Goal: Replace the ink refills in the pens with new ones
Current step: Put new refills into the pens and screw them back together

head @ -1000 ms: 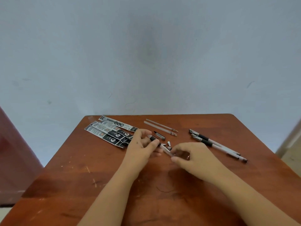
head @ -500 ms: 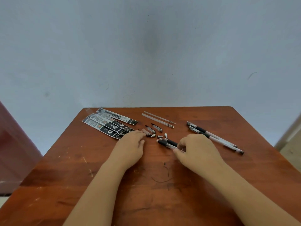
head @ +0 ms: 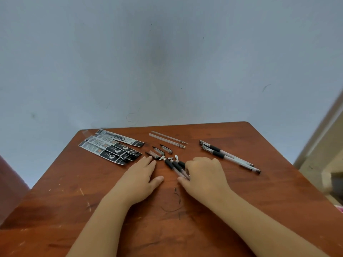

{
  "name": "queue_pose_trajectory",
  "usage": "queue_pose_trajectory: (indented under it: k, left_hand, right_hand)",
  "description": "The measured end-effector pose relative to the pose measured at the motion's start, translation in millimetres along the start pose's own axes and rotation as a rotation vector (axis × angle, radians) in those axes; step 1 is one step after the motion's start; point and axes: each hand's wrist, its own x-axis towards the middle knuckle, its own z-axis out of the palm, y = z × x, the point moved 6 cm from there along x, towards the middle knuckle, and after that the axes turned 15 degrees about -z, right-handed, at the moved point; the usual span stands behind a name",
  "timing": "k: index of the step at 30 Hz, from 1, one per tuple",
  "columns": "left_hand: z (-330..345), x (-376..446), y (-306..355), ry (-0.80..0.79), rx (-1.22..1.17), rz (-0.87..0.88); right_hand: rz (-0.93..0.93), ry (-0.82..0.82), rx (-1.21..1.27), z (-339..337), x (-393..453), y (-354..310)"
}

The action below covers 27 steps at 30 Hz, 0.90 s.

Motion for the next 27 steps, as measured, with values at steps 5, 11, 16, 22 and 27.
queue_pose_trajectory:
  k: [5,11,16,22,27]
  left_hand:
    - [6,0,2,-0.038,0.088,-0.002]
    - [8,-1,2,-0.057,0.109,-0.032]
    - [9,-2,2,-0.068,0.138,-0.049]
    - [9,-2,3,-0.066,0.148,-0.049]
    - [9,-1,2,-0.062,0.130,-0.047]
  right_hand:
    - [0.023,-0.013,0.039,-4,-1,7]
    - [0.289,0.069,-0.047,-24,-7,78]
    - [0.383,-0.044,-0.012,-11,-11,99]
    - [0.356,-0.113,0.035,-4,-8,93]
    - [0.326,-0.127,0.060,-4,-6,86]
